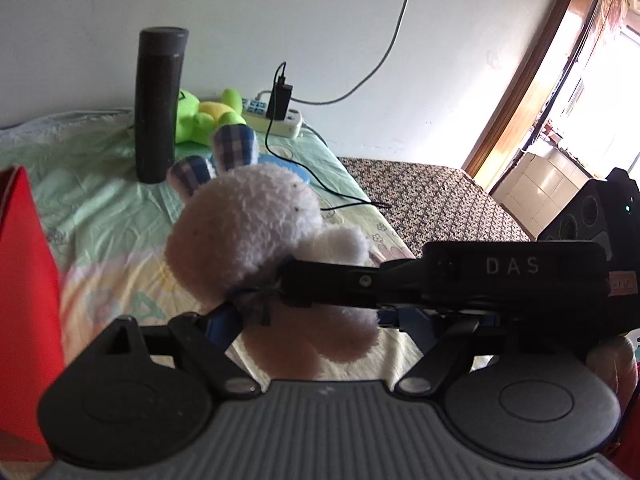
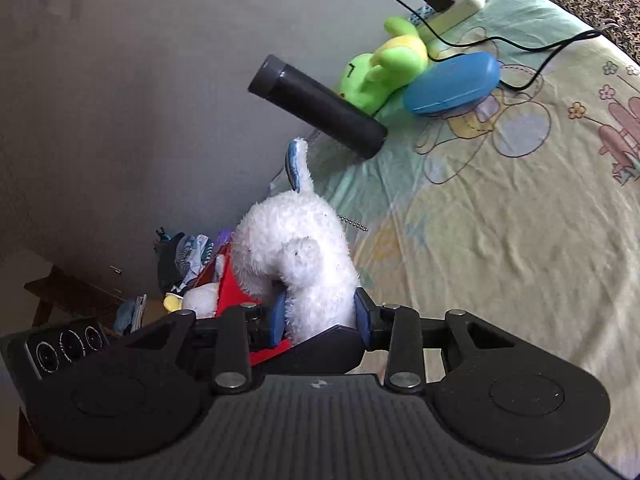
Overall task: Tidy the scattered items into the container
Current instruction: 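Lift the second white bunny off the sheet with the right gripper, then carry the second bunny over the red box and lower it beside the first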
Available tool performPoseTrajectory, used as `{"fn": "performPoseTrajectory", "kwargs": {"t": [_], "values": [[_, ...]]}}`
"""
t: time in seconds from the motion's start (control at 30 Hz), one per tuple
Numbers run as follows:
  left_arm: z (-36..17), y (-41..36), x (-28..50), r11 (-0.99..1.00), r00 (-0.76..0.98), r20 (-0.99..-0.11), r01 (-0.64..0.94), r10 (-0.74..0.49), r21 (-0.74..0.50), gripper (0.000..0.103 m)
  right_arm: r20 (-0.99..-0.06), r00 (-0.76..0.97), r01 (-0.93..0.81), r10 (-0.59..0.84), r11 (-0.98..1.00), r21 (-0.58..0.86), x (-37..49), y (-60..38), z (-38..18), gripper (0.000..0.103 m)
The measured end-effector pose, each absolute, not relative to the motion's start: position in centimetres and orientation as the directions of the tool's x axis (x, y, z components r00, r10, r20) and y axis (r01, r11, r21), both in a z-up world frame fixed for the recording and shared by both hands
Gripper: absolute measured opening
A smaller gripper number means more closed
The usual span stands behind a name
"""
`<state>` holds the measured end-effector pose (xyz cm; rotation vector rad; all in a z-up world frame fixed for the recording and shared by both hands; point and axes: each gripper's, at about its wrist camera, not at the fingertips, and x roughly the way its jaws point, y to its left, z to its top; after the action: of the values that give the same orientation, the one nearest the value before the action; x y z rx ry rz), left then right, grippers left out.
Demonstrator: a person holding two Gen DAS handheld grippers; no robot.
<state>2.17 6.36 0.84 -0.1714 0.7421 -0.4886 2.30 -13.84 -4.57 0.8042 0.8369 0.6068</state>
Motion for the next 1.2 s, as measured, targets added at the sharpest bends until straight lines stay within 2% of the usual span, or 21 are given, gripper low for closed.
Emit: {"fn": "performPoseTrajectory", "kwargs": {"t": [0.2, 0.47, 0.83, 1.2], "values": [[3.8, 11.2, 0.4, 0.88, 0.693, -0.543, 0.379, -0.474, -0.284, 0.082, -0.359, 0.556, -0.243, 0.749, 0.56, 0.792, 1.6, -9.8, -1.4, 0.037], [6.2, 20.5, -1.2, 0.908, 0.741, -0.526, 0.359, -0.417, -0.214, 0.082, -0.294, 0.559, -0.291, 0.775, 0.516, 0.806, 1.4, -0.8, 0.6, 0.038], [5.1, 30.6, -2.2, 0.928, 0.732, -0.571, 0.306, -0.372, -0.212, 0.083, -0.313, 0.516, -0.259, 0.797, 0.494, 0.83, 1.5, 10.7, -1.0, 0.038], [3.2, 34.1, -1.5, 0.921, 0.689, -0.612, 0.316, -0.389, -0.229, 0.083, -0.368, 0.524, -0.145, 0.768, 0.506, 0.85, 1.7, 14.2, -3.2, 0.038]]}}
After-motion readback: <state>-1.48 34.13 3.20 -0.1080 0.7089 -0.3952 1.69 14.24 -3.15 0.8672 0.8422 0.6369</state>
